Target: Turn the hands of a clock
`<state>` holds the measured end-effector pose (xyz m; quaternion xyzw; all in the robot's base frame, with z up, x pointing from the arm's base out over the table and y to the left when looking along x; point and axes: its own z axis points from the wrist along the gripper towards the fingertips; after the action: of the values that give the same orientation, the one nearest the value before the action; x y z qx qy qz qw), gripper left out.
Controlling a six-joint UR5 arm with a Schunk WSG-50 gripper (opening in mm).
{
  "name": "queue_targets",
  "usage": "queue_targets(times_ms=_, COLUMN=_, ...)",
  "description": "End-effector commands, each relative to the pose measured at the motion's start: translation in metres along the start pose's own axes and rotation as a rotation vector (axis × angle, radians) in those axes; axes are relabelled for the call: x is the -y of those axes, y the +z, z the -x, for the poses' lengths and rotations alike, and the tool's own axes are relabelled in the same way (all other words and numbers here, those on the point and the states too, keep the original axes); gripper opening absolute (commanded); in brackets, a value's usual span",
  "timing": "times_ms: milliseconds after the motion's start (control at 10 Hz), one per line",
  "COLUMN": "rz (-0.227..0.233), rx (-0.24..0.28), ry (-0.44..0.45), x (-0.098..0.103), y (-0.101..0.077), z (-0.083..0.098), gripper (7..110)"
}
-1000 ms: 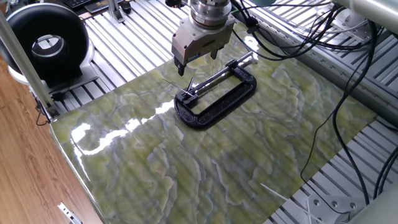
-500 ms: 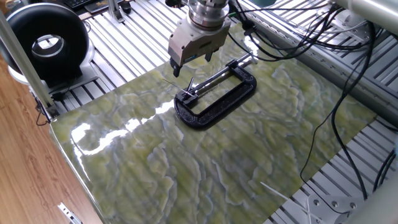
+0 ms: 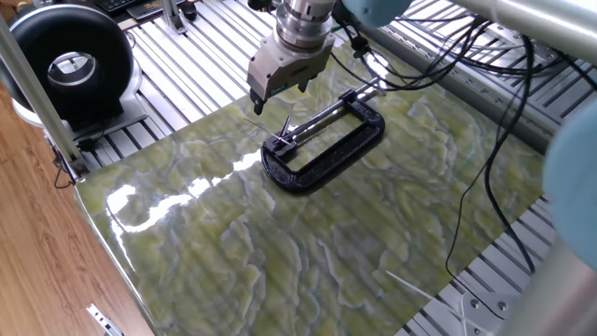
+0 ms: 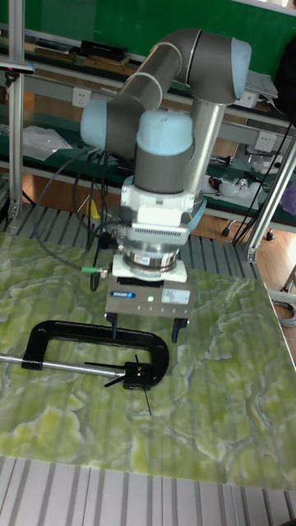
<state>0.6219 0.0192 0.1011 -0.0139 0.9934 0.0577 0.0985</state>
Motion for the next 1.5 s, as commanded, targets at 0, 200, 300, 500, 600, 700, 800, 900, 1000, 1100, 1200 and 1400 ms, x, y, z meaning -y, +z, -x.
queue_targets(times_ms=0, rz=0.037, rx=0.042, ry=-0.054, x=0.014, y=0.022, z=0.026, gripper=22)
queue_targets(times_ms=200, rz=0.038, rx=0.052, ry=-0.049, x=0.016, y=0.033, z=0.035, gripper=22)
queue_targets(times_ms=300, rz=0.031, rx=0.051, ry=-0.035, x=0.018, y=0.04, z=0.036, gripper=22)
queue_targets(times_ms=500, rz=0.027, rx=0.046, ry=-0.027, x=0.02, y=0.051, z=0.035, gripper=44)
queue_targets(times_ms=600, rz=0.02, rx=0.038, ry=-0.026, x=0.023, y=0.056, z=0.032, gripper=44)
queue_targets(times_ms=700, rz=0.019, rx=0.027, ry=-0.019, x=0.023, y=0.06, z=0.026, gripper=44)
queue_targets(times_ms=800, rz=0.021, rx=0.023, ry=-0.012, x=0.025, y=0.062, z=0.022, gripper=44)
queue_targets(times_ms=900, rz=0.018, rx=0.019, ry=-0.011, x=0.027, y=0.064, z=0.019, gripper=44)
queue_targets(times_ms=1000, rz=0.02, rx=0.004, ry=0.0, x=0.027, y=0.065, z=0.015, gripper=44)
queue_targets(times_ms=1100, rz=0.02, rx=-0.019, ry=0.01, x=0.026, y=0.067, z=0.008, gripper=44)
queue_targets(times_ms=1200, rz=0.015, rx=-0.014, ry=0.011, x=0.027, y=0.069, z=0.01, gripper=44)
queue_targets(times_ms=1400, rz=0.015, rx=-0.007, ry=0.012, x=0.026, y=0.071, z=0.015, gripper=44)
